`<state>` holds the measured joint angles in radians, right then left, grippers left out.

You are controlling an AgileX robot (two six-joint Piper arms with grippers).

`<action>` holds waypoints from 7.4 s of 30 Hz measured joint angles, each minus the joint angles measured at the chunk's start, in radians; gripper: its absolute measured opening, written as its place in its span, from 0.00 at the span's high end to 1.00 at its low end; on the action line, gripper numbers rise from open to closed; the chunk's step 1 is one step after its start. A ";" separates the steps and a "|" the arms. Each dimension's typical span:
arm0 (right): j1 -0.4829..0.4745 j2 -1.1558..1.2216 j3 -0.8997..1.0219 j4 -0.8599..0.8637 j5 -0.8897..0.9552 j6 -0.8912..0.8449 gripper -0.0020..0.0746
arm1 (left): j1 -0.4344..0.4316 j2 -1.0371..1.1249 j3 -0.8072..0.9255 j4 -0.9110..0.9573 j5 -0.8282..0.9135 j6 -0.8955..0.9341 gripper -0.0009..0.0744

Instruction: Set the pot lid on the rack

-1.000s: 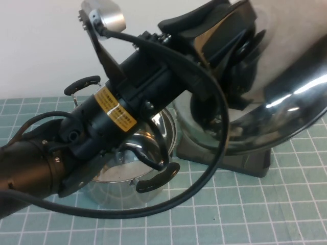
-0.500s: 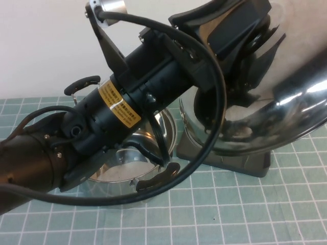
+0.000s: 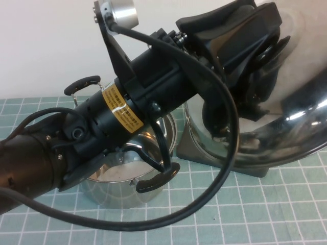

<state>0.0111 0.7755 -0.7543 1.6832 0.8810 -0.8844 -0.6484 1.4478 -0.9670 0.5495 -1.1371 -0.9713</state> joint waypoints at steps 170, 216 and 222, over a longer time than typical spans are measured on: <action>0.357 -0.393 0.438 -1.772 -0.322 0.490 0.97 | 0.453 -1.461 0.789 -0.564 1.378 0.838 0.99; 0.358 -0.393 0.440 -1.778 -0.318 0.490 0.97 | 0.626 -1.461 0.985 -0.550 1.442 0.847 0.99; 0.358 -0.393 0.442 -1.805 -0.320 0.490 0.97 | 0.626 -1.461 0.985 -0.550 1.442 0.847 0.99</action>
<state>0.3687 0.3827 -0.3123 -0.1217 0.5605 -0.3942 -0.0226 -0.0136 0.0180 0.0000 0.3053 -0.1241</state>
